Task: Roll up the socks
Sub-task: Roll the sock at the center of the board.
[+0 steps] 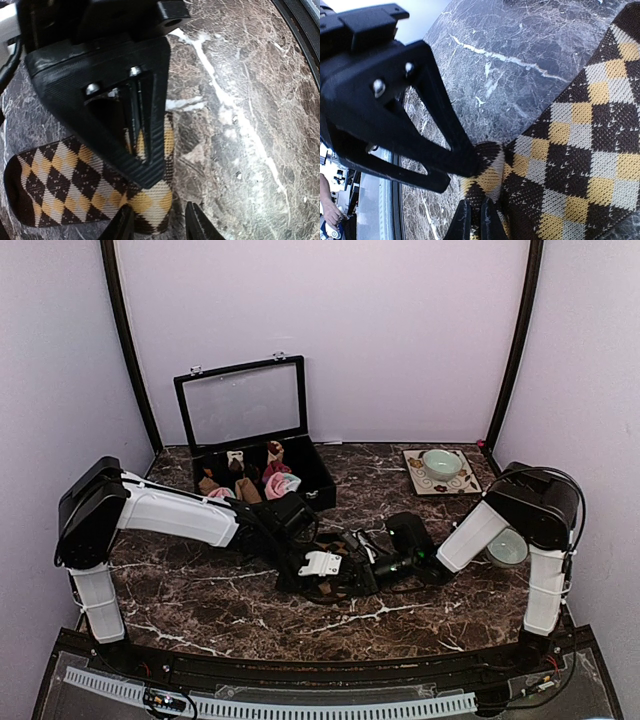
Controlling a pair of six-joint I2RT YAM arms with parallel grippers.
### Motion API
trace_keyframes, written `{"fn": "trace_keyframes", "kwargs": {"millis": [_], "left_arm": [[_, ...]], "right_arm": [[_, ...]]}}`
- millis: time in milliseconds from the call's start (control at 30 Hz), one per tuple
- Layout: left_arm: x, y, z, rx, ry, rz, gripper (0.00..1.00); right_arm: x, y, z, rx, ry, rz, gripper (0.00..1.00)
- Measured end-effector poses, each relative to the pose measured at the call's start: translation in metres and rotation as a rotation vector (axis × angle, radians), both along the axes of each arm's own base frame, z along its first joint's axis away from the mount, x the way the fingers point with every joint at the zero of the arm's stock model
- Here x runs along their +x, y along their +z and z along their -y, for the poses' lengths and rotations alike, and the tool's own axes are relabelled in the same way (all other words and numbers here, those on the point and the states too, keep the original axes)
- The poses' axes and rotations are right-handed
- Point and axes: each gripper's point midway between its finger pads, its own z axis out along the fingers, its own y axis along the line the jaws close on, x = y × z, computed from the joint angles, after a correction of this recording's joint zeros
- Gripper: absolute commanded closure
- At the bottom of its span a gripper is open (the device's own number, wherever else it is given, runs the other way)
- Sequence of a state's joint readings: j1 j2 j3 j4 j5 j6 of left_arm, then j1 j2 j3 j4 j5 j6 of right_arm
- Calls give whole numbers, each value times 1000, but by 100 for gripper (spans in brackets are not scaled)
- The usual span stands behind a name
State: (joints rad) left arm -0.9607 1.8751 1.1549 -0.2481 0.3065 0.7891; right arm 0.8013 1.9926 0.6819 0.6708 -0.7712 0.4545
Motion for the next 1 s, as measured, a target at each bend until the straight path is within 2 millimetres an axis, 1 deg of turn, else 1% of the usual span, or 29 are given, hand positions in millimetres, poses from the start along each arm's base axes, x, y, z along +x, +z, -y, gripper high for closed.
{"fn": "trace_keyframes", "kwargs": {"millis": [200,533,667,900,1000], "left_arm": [[5,1,-3,-1,15,11,62],[5,-1,-3,-3,15,10,62],[3,0,-1,-8,7,8,61],[-8,0,5,-12,-39,18,63],[-8,-1,7,-4,-39,35,63]], "right_arm": [[0,0,0,0,0,0,100],[0,0,0,1,0,0,100],[0,0,0,1,1,0,100],[-1,1,0,5,3,1,100],[-1,1,0,10,4,4,100]]}}
